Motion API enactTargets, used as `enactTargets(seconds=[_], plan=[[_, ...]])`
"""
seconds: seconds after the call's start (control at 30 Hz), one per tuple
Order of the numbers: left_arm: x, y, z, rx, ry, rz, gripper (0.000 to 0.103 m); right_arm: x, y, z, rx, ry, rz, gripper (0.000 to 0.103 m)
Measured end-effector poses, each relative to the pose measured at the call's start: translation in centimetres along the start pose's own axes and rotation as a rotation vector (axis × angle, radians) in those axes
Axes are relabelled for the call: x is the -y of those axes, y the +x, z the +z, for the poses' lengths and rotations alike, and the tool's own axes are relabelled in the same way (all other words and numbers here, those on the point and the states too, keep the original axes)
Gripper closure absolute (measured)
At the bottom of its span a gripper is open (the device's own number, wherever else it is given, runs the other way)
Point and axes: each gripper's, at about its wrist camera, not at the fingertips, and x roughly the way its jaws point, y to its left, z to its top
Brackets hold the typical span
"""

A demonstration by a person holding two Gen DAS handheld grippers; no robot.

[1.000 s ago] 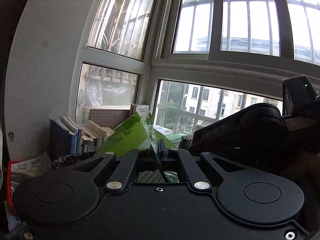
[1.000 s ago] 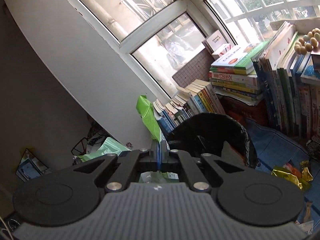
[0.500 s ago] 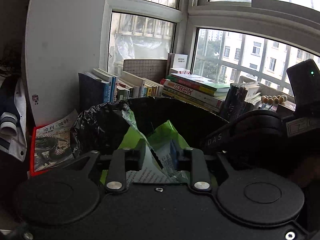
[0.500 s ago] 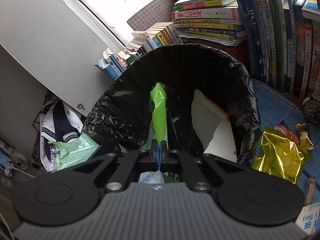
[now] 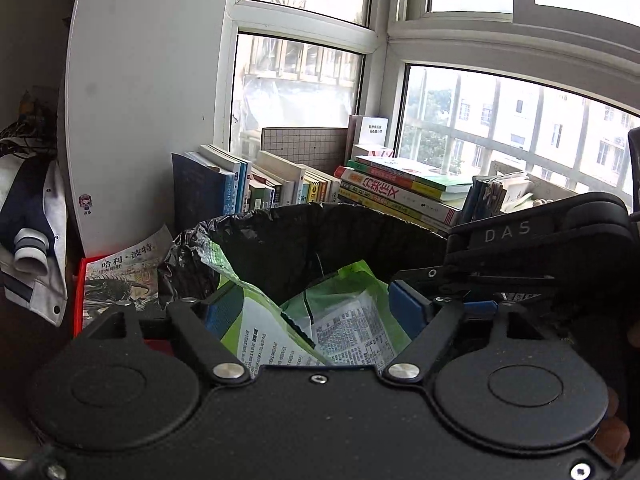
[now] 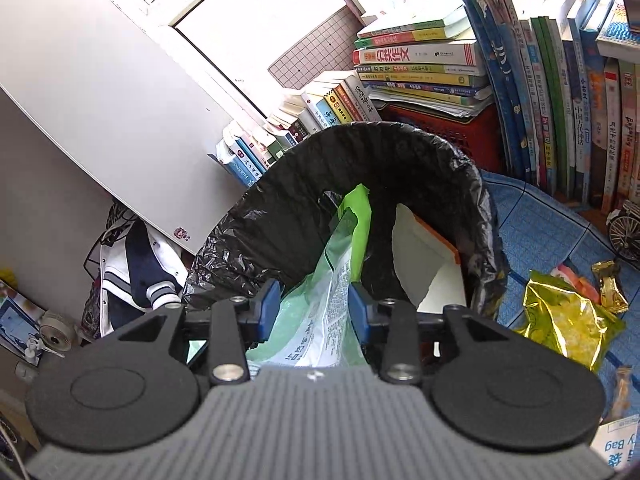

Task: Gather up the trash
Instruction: 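Lower the green bag into the basket and open the right tool, then bring both tools back down over the litter on the floor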

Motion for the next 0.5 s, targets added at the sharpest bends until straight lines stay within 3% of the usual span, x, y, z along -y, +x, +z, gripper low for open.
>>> enactTargets(seconds=[0.27,0.5], plan=[[0.2,-1.3,-0.1,0.032,-0.028,-0.088,0.021,0.5,-4.1,-0.1,0.069,-0.042,-0.001,0.037],[2.5,-2.9,-0.7,0.069,0.047,-0.197,0.019,0.1,-7.0,-0.6,0.119,-0.136,-0.058,0.032]])
